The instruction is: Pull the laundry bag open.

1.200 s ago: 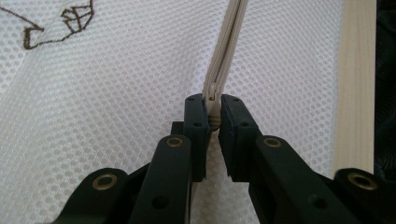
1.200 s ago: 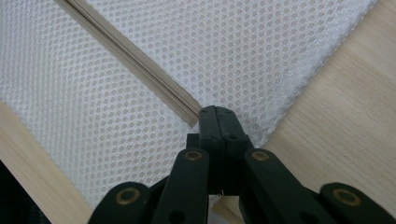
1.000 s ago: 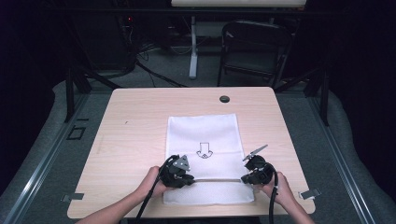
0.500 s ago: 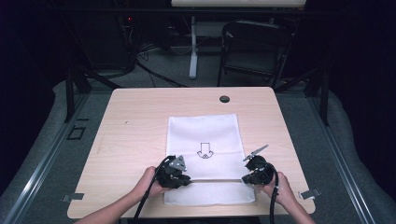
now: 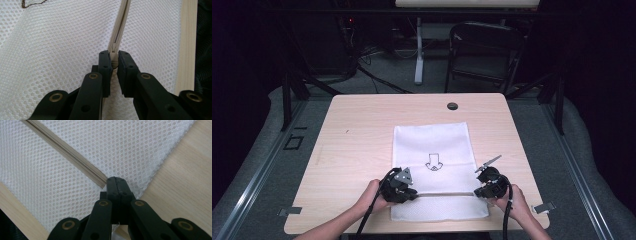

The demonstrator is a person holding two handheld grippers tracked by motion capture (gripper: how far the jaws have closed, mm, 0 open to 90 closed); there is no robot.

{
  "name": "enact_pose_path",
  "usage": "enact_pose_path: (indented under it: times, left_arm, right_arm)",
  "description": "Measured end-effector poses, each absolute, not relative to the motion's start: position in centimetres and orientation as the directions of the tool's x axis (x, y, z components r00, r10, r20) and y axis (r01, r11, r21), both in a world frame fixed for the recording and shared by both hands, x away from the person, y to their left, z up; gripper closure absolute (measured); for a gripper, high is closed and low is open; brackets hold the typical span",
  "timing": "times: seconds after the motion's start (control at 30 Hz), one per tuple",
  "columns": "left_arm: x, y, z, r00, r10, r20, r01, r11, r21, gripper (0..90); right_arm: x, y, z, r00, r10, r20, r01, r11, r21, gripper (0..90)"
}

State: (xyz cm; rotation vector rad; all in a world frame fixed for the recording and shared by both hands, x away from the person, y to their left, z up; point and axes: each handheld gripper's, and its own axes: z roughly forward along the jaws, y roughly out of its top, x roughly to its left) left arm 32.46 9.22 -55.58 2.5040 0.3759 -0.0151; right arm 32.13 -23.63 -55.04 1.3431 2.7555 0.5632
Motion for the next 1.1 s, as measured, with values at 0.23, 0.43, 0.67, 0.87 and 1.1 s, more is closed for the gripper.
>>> enact_pose_path:
  times: [0.23, 0.43, 0.67, 0.87, 1.1]
  left_arm:
    - [32.4, 9.5, -55.4, 0.962, 0.257, -0.093, 0.263, -0.776, 0.573, 81.6]
    - [32.7, 10.4, -55.4, 0.956, 0.276, -0.096, 0.280, -0.773, 0.570, 81.5]
    - [32.9, 11.1, -55.4, 0.954, 0.277, -0.118, 0.293, -0.762, 0.578, 81.5]
    - [32.8, 11.2, -55.3, 0.954, 0.283, -0.101, 0.288, -0.765, 0.576, 81.5]
    - [32.9, 12.0, -55.3, 0.950, 0.294, -0.110, 0.301, -0.759, 0.577, 81.5]
  right_arm:
    - [32.1, -23.9, -55.1, -0.624, 0.766, 0.153, 0.761, 0.553, 0.339, 90.0]
    - [32.0, -23.9, -55.0, -0.624, 0.767, 0.148, 0.762, 0.556, 0.333, 90.0]
    - [31.7, -24.0, -55.3, -0.588, 0.796, 0.142, 0.781, 0.514, 0.354, 90.0]
    - [31.9, -24.1, -54.9, -0.614, 0.781, 0.118, 0.769, 0.557, 0.314, 90.0]
    - [31.8, -24.2, -55.2, -0.593, 0.791, 0.149, 0.781, 0.522, 0.342, 90.0]
